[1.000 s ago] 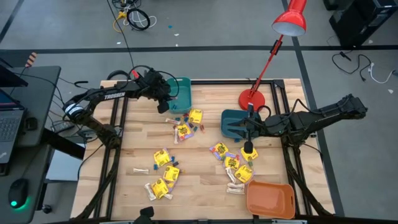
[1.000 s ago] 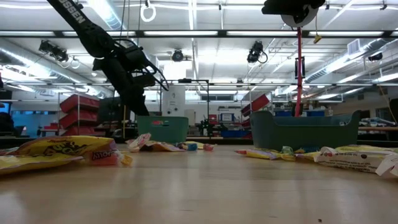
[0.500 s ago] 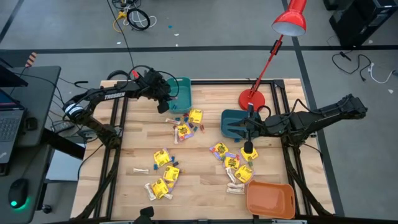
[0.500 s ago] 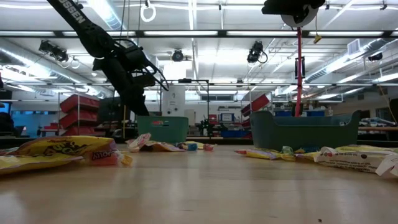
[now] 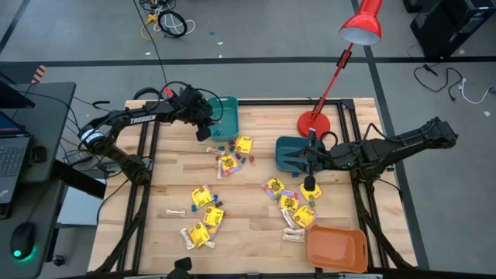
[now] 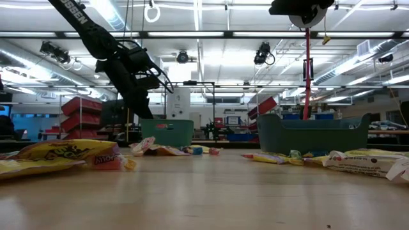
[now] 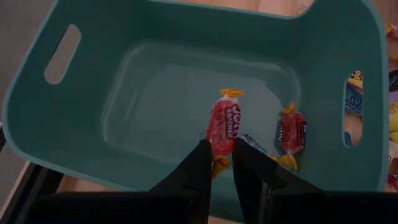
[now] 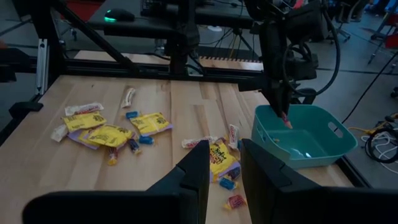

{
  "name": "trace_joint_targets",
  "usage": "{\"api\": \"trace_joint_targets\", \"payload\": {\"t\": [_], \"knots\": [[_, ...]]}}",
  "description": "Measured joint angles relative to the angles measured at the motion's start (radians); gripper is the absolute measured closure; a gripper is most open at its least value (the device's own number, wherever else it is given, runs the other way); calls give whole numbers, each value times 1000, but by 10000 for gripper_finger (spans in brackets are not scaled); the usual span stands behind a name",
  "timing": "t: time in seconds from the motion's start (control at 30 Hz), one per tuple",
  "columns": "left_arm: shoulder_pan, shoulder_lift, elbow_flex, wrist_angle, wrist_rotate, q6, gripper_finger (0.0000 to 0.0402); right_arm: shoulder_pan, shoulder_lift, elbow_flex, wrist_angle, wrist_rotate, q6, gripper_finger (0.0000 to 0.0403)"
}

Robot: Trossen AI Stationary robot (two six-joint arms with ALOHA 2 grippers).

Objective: Sort candy
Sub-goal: Put the red candy into the green bin, then put the blue candy into the green bin

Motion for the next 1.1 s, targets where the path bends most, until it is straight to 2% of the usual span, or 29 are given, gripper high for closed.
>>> {"api": "trace_joint_targets", "payload": {"t": [0.73, 1.1], "knots": [[0, 0, 0, 0, 0, 0, 336, 0, 0, 0, -3, 0, 0, 325], [0, 0, 0, 11, -7, -2, 255, 0, 0, 0, -3, 0, 0, 325]]}}
